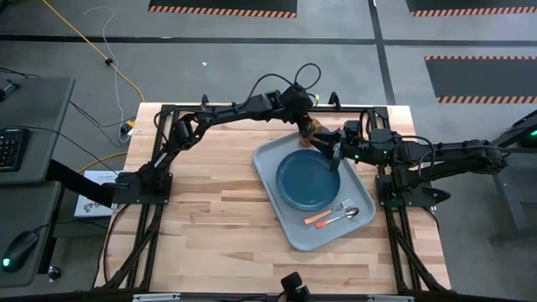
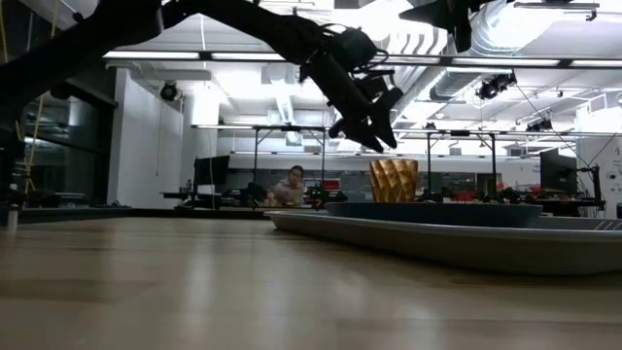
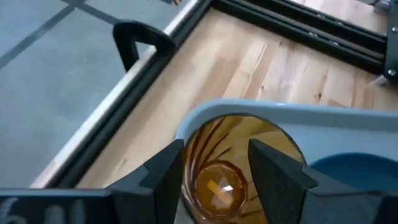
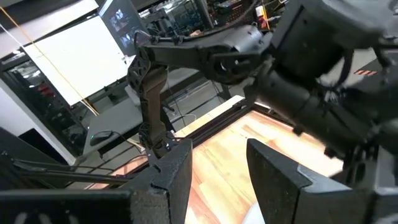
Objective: Pick and place plate/cup/fork/spoon on tray
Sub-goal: Put the brown cup on the top left of the dark blue plate, then return to Home Position
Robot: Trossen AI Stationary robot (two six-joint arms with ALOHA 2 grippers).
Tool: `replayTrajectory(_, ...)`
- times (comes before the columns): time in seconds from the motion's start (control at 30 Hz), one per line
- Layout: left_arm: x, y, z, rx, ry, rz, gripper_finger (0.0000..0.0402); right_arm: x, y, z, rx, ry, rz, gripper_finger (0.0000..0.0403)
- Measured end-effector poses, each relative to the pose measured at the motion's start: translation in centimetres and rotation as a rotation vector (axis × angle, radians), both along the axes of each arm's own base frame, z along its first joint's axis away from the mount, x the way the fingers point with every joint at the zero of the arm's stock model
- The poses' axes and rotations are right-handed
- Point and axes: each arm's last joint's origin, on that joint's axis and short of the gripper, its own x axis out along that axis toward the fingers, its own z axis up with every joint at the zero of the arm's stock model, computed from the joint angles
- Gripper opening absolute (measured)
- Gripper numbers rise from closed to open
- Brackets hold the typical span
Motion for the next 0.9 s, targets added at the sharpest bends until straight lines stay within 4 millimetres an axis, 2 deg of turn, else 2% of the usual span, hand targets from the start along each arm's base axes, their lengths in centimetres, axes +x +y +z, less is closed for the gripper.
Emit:
replayTrajectory(0.2,-1.9,1.4,2.9,0.065,-0.009,0.010,0.0170,0.0,-0.1,0.2,-0.010,-0.016,-0.033,0.0145)
replayTrajectory(0.4,-6.7,2.9,7.9,0.052,0.028,0.081,0.0167,-0.2,-0.9,0.3,-0.013,-0.031,-0.163,0.0145)
replayTrajectory(0.47,-8.2,2.9,9.6,0.058,0.014,0.098,0.0152,-0.2,-1.5,0.2,-0.002,-0.027,-0.181,0.0145)
replayTrajectory(0.53,-10.2,2.6,11.3,0.058,-0.012,0.118,0.0120,-0.3,-2.2,0.1,0.023,-0.019,-0.178,0.0144)
replayTrajectory(0.67,-13.6,0.6,13.3,0.097,-0.120,0.125,0.0024,-0.5,-3.5,-0.5,0.081,0.014,-0.150,0.0125)
replayTrajectory(0.7,-14.6,-0.2,13.5,0.103,-0.157,0.125,0.0013,-0.4,-3.7,-0.6,0.084,0.023,-0.136,0.0118)
replayTrajectory(0.8,-17.5,-3.0,13.4,0.133,-0.284,0.111,0.0012,0.0,-4.2,-1.1,0.089,0.059,-0.090,0.0090)
replayTrajectory(0.9,-20.5,-6.5,12.5,0.148,-0.427,0.077,0.0003,0.5,-4.5,-1.6,0.057,0.100,-0.050,0.0059)
